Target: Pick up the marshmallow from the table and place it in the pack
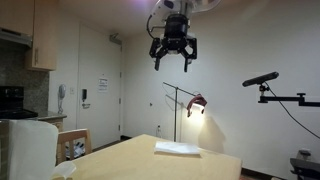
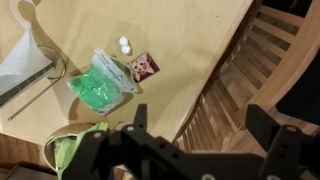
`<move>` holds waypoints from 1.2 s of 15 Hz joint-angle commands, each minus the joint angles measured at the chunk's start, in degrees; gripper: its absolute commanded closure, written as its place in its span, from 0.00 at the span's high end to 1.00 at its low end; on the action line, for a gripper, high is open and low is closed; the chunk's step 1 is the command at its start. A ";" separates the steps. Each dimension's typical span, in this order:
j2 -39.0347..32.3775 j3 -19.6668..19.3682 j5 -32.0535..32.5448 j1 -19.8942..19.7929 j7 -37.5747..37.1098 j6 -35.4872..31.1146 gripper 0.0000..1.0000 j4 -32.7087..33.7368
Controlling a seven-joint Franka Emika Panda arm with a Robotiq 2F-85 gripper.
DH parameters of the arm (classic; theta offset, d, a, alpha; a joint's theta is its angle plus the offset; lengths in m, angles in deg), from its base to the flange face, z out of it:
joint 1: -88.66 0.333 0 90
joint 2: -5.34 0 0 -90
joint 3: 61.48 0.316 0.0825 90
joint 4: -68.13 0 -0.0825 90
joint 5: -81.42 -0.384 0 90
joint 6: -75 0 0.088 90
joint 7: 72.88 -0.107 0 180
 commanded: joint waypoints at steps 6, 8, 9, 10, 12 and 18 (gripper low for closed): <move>-15.69 4.64 0.17 -4.72 0.89 9.14 1.00 15.44; -20.59 5.96 0.70 -5.24 0.45 11.25 1.00 20.46; -22.74 6.49 0.94 -5.51 0.48 12.47 1.00 22.85; -25.36 7.16 0.82 -5.86 0.95 13.60 1.00 25.56; -29.52 8.18 0.92 -6.28 0.12 15.44 1.00 30.10; -38.88 8.35 5.80 -5.28 -2.42 10.61 1.00 39.23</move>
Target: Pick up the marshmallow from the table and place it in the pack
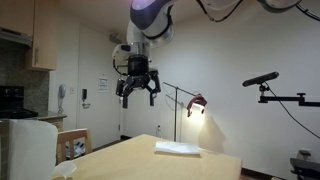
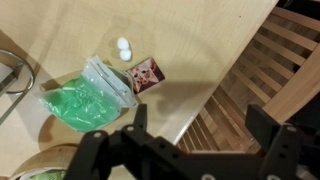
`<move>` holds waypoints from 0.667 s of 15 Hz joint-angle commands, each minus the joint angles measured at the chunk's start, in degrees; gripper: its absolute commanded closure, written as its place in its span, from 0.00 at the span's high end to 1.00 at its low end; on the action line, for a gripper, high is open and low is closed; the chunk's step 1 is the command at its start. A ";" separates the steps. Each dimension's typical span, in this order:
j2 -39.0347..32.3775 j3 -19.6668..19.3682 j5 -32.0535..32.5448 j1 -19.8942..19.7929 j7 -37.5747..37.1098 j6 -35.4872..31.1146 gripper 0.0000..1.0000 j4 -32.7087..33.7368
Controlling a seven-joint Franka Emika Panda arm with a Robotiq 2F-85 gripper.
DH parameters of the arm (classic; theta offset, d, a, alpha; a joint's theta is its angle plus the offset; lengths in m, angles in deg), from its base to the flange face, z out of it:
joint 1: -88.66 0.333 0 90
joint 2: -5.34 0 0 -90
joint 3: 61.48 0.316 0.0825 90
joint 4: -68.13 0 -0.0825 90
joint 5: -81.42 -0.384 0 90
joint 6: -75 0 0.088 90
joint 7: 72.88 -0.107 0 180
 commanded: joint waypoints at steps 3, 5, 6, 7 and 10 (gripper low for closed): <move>-7.81 1.30 4.83 0.42 -3.73 -2.49 1.00 8.47; -9.70 1.38 6.27 1.08 -5.36 -5.17 1.00 9.74; -10.50 1.37 6.92 1.37 -6.51 -6.22 1.00 10.24; -11.26 1.54 7.37 1.53 -6.76 -6.58 1.00 10.83; -10.91 2.48 7.78 0.77 -7.12 -5.87 1.00 9.20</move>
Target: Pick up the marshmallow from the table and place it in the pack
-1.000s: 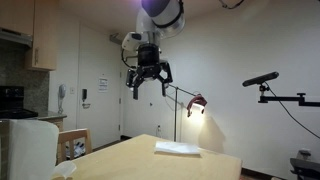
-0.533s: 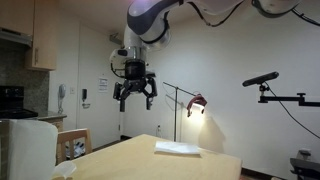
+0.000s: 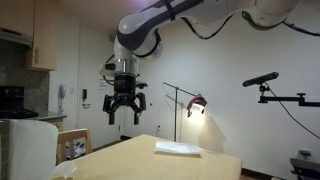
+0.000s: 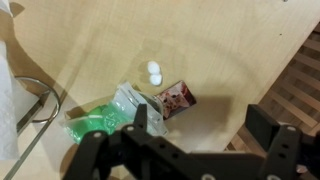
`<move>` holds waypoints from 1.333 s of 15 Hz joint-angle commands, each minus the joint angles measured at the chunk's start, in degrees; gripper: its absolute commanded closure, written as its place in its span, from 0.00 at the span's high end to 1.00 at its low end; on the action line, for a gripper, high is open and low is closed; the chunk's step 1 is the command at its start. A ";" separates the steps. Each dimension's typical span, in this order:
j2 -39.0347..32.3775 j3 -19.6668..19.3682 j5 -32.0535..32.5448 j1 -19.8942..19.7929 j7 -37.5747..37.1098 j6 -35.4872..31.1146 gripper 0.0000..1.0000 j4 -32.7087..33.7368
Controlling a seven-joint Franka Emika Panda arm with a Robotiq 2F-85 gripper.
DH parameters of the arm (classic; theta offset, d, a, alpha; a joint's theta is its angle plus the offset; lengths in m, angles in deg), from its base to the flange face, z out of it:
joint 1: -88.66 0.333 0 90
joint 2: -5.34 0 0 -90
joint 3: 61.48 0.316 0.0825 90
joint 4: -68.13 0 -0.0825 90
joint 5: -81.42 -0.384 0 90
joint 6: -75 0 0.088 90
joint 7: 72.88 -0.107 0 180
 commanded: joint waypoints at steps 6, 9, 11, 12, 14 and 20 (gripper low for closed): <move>-0.77 1.47 1.50 -0.81 -1.68 0.15 1.00 1.00; -2.57 1.55 2.59 0.33 -2.24 0.17 1.00 2.00; -4.57 1.81 2.88 0.76 -2.74 0.24 1.00 3.23; -5.51 1.68 2.93 1.03 -3.30 0.37 1.00 3.75; -8.21 2.18 2.46 0.88 -2.30 1.05 1.00 5.80; -16.53 3.15 2.01 0.75 -1.20 2.20 1.00 13.23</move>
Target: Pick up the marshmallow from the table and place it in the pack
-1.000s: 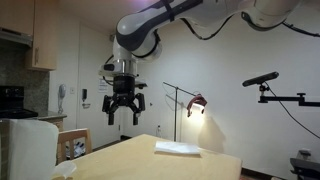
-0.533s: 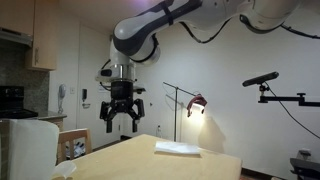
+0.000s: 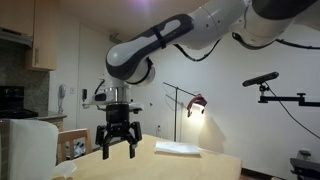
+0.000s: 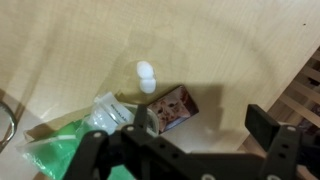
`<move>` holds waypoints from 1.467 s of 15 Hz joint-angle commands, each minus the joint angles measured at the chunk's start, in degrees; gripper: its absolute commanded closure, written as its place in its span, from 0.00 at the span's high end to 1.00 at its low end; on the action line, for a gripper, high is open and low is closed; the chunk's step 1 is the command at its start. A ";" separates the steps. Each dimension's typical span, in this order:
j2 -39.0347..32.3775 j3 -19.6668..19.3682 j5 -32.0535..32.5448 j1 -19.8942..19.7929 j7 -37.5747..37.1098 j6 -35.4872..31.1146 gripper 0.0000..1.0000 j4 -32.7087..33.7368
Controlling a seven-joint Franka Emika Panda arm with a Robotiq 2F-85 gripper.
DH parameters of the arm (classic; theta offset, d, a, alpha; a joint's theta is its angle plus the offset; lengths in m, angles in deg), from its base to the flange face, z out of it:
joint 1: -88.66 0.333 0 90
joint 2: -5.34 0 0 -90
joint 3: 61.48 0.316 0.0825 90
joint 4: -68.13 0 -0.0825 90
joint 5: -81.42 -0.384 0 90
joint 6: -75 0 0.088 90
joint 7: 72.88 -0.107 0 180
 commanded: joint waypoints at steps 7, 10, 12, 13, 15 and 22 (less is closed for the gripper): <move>-12.96 2.08 0.62 -0.12 0.80 7.93 1.00 17.04; -11.77 1.35 0.00 0.04 0.19 7.41 1.00 14.10; -12.74 1.35 0.00 0.05 0.19 9.21 1.00 15.90; -12.90 1.35 0.00 0.05 0.19 9.41 1.00 16.24; -12.92 1.35 0.00 0.08 0.19 9.57 1.00 16.42; -19.22 1.54 1.02 1.64 -0.02 12.60 1.00 22.39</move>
